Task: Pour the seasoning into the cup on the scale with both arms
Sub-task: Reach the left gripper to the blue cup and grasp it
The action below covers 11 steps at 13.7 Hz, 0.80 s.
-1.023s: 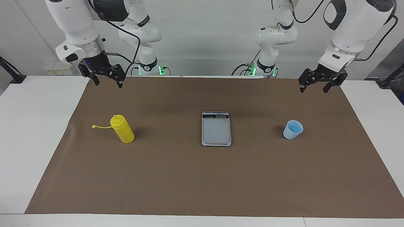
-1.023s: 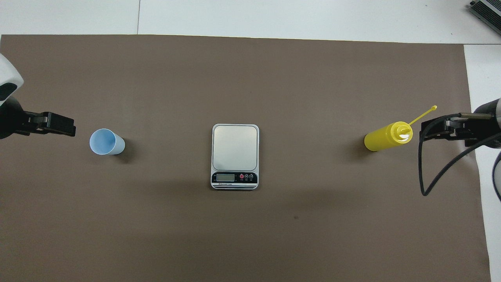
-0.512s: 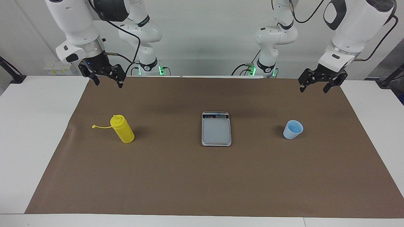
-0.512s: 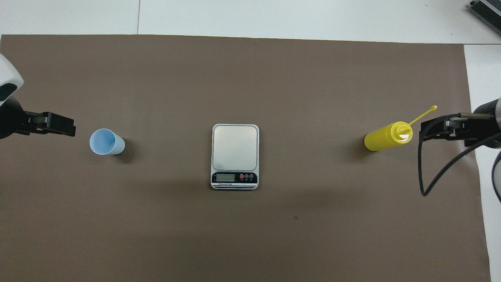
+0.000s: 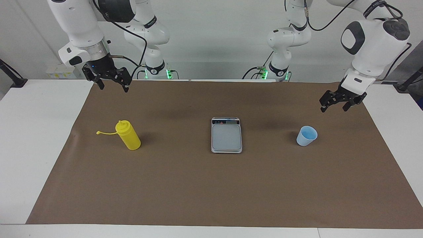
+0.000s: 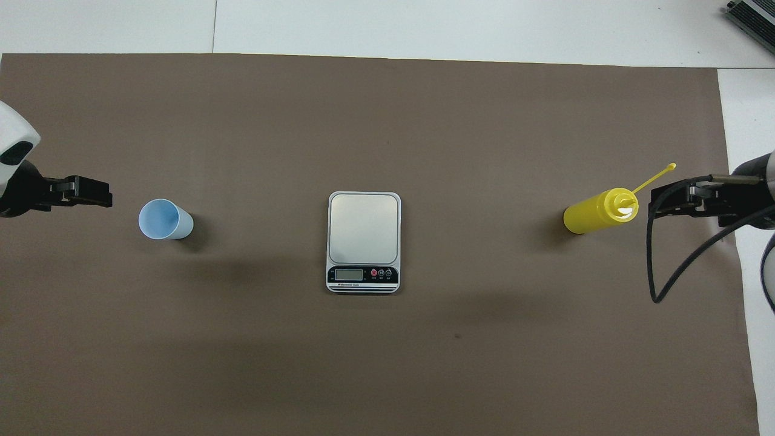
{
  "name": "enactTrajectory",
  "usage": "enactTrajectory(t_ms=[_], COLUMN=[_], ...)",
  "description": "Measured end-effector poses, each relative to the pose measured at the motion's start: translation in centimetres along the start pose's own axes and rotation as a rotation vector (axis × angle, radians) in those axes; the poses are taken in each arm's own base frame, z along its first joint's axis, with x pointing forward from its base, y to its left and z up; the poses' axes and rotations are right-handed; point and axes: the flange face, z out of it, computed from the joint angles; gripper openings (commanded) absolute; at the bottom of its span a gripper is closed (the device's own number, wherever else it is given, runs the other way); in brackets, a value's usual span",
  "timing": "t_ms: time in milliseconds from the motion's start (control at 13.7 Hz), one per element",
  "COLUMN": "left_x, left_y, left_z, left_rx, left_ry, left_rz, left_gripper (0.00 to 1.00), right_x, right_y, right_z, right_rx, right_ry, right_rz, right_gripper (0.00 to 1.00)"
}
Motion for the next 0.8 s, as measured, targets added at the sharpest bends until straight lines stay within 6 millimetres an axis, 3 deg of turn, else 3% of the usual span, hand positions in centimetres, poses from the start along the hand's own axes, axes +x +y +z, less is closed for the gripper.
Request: enactTrajectory(t_ms=[365,804], left_x=[-0.8,-1.0], left_y=[-1.0,-1.0], left_z=[9.7,14.1], left_rx=[-0.003,-0.029], left_ry=[0.019,0.027], left_rz=[-0.019,-0.056], left_gripper=[1.00,1.00], right_x=[0.0,0.0], right_y=[0.0,0.0], right_z=[0.0,0.0], right_rx=[0.000,0.000], right_ry=[0.000,0.000], right_rz=[0.000,-0.001], right_gripper=[1.00,1.00])
